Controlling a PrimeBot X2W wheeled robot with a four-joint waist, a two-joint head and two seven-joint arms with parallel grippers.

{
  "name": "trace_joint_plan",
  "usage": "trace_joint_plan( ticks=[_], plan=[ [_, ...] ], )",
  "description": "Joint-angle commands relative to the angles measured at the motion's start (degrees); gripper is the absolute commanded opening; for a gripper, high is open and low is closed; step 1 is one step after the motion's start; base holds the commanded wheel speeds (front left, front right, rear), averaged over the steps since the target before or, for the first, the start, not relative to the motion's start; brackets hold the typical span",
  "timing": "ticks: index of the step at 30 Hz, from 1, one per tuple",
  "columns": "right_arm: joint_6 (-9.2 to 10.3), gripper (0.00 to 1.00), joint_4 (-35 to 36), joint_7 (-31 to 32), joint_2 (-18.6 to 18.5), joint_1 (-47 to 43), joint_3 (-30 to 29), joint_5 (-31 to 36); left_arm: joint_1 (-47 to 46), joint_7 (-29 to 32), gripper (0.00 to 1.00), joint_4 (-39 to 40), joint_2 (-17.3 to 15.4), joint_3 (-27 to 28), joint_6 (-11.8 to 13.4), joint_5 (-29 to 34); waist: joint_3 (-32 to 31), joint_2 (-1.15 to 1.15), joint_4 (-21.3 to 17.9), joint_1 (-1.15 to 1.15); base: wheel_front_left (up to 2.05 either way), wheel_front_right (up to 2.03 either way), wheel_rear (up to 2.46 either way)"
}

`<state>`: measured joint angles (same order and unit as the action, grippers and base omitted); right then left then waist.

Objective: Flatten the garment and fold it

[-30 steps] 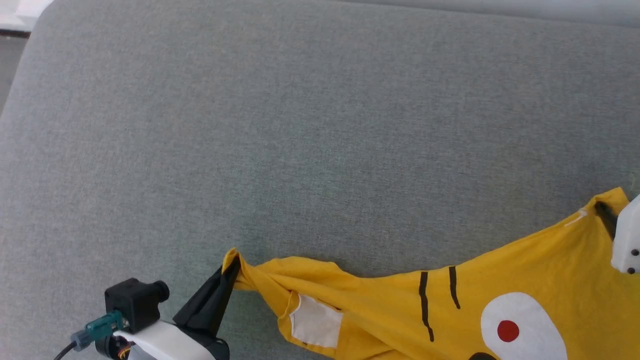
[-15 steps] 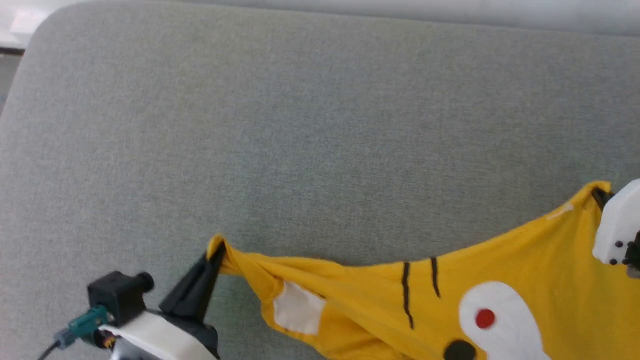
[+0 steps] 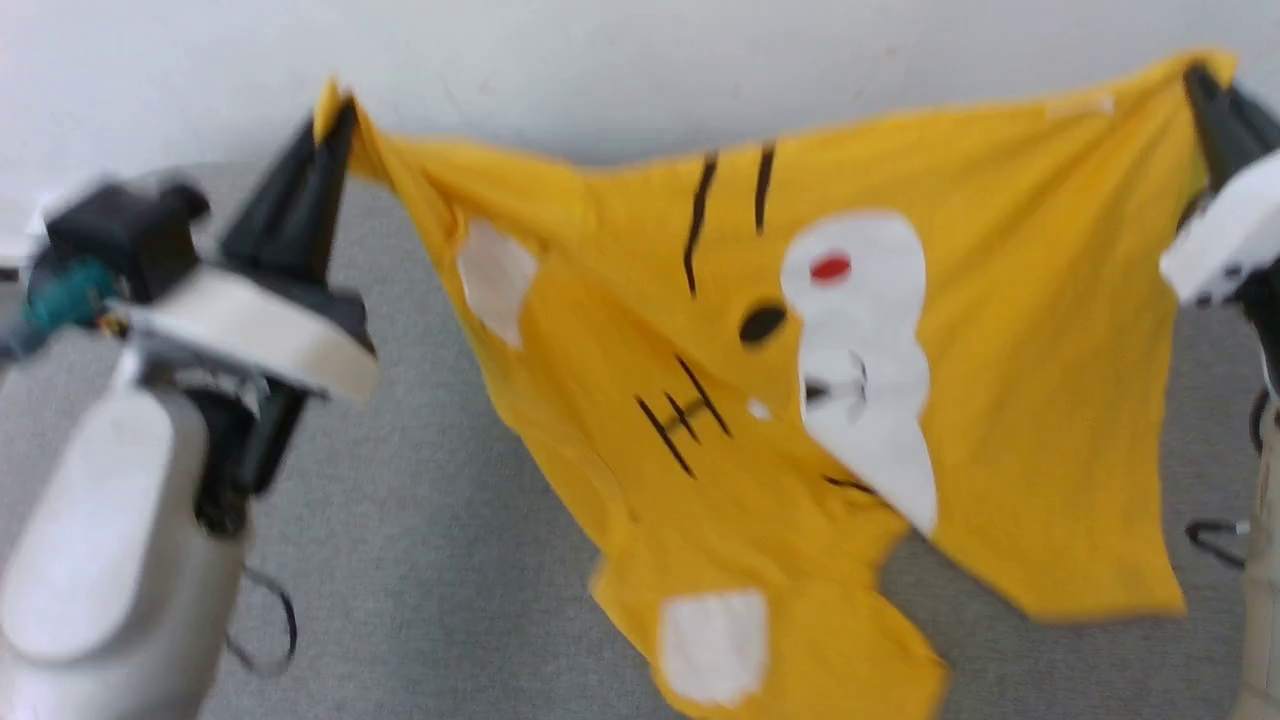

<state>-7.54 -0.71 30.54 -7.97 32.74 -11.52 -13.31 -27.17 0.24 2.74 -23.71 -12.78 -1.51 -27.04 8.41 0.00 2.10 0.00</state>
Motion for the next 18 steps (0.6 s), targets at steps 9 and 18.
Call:
trace_joint_plan(
  ticks=[9,18],
  plan=[
    [0.05,0.00,-12.50,-8.49,-0.70,17.89,2.49,4.07,-21.86,3.30,0.00,-12.98,-2.71,0.73,-3.46,-0.46,-8.69,0.00,-6.81,0.00,0.00,0.00,0.00],
    [0.05,0.00,-21.77,-9.15,-0.73,27.88,6.11,4.97,-35.23,6.91,0.00,-20.69,-3.38,-0.01,-4.39,-1.05,-12.54,0.00,-8.84,0.00,0.00,0.00,0.00]
  ],
)
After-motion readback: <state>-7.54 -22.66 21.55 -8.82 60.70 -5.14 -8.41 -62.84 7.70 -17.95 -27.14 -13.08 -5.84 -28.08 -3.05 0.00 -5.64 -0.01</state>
